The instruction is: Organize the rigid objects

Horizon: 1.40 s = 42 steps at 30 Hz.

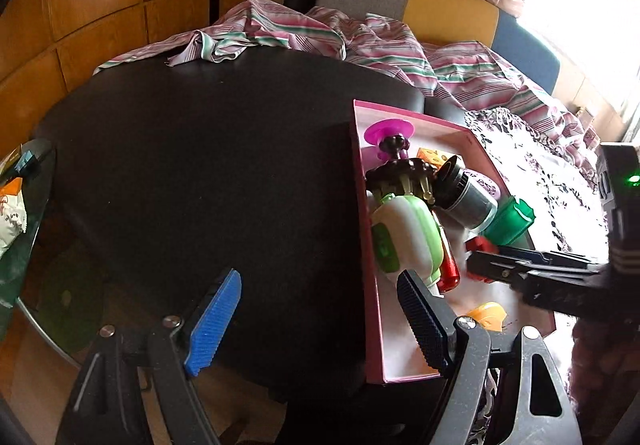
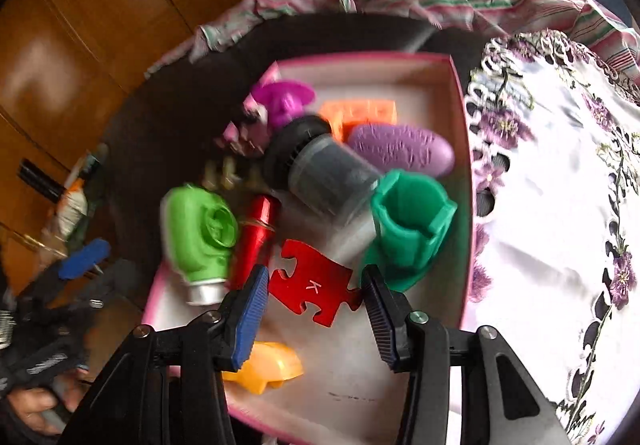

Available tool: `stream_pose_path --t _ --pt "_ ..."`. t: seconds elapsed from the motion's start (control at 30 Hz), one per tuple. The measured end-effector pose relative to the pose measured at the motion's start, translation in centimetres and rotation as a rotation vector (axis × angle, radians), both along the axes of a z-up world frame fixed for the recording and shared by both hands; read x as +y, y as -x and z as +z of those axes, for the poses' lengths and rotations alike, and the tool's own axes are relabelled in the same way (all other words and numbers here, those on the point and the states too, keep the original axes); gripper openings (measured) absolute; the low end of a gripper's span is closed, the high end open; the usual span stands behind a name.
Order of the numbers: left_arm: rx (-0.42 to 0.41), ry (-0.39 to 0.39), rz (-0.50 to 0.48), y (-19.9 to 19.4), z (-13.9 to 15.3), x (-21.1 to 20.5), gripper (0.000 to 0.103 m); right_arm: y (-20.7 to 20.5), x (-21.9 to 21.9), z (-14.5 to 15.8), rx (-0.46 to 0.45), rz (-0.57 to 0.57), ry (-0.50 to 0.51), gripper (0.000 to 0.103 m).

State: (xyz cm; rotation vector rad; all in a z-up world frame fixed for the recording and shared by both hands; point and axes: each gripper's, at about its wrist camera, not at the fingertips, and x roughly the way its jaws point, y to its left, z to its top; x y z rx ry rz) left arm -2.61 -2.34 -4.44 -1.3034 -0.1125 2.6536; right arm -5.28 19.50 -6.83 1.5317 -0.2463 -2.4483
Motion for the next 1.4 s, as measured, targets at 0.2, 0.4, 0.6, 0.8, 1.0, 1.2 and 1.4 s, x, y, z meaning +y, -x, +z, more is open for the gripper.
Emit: stream_pose_path --t 0.2,0.4,0.6,0.8,1.0,1.2,1.4 --pt "0.005 0.018 0.003 -0.1 -0.1 0.4 0.088 -0.2 -0.6 0.3 0.016 0.003 -0.024 0.050" --pt "0.016 0.036 -0.001 -0.3 0.1 1.0 0.089 -1.2 0.0 0.5 0.026 -0.027 0.005 0.050" --pt "0.042 0.050 -0.001 -0.6 0.7 1.6 0.095 -2.9 0.1 1.3 0.101 -0.085 -0.011 0.052" --pt "0.084 0.070 0.000 -1.4 1.6 2.3 0.103 -4.7 0.0 2.3 0.188 -0.181 -0.105 0.056" --pt "0.121 0.079 -0.002 -2.2 2.5 2.8 0.103 -6.3 0.6 2.6 0.242 -0.283 -0.171 0.056" --pt "0.142 0.105 0.019 -2.9 3.1 3.4 0.103 -7.4 1.3 3.0 0.266 -0.329 -0.195 0.056" --pt "0.179 0.115 0.038 -3.6 3.8 3.3 0.103 -7.6 1.3 3.5 0.282 -0.328 -0.202 0.056"
